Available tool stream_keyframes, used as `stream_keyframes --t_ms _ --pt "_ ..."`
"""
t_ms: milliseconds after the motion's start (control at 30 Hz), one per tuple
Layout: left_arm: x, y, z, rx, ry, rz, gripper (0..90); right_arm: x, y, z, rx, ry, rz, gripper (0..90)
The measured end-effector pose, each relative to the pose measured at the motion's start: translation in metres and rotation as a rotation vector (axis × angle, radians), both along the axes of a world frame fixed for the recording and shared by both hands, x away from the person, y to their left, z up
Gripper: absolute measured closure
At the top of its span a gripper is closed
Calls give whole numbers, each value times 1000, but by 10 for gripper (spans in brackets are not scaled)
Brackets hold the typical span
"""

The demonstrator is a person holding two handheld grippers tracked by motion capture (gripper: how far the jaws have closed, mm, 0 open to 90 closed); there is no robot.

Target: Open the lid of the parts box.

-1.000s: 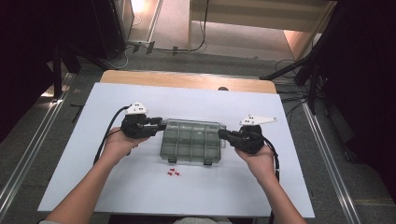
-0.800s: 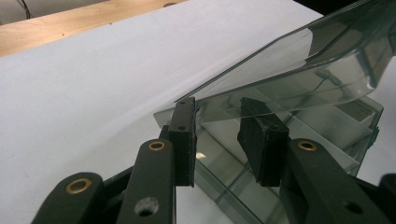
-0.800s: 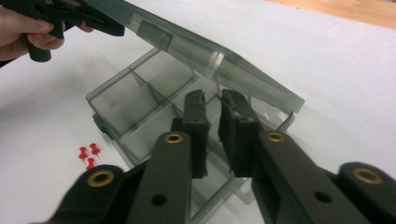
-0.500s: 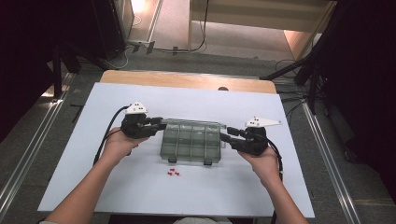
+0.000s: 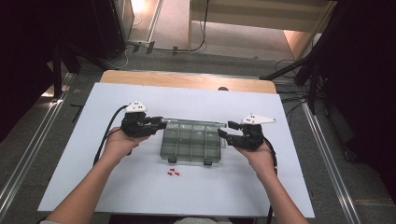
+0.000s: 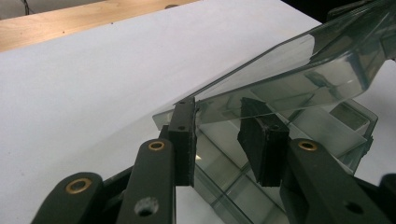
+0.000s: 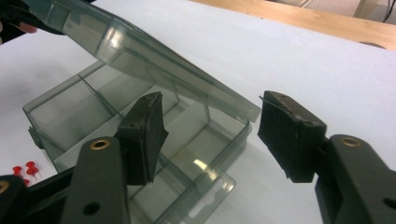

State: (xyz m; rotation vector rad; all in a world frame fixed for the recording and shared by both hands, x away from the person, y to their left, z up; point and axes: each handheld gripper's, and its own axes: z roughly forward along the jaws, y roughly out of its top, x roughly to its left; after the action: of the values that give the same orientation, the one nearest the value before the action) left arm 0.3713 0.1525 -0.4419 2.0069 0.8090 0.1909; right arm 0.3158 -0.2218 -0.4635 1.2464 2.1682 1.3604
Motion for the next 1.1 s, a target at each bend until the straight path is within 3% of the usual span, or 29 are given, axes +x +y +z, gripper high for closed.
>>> stream_keyframes --t_ms 333,467,1100 --pt "1 0 0 -2 0 0 660 5 5 3 -10 -39 -8 560" --pt "1 0 0 -8 -1 1 661 6 9 4 -42 -71 -9 622" --pt "6 -4 -1 -24 -13 45 660 13 11 1 -27 -79 -50 652"
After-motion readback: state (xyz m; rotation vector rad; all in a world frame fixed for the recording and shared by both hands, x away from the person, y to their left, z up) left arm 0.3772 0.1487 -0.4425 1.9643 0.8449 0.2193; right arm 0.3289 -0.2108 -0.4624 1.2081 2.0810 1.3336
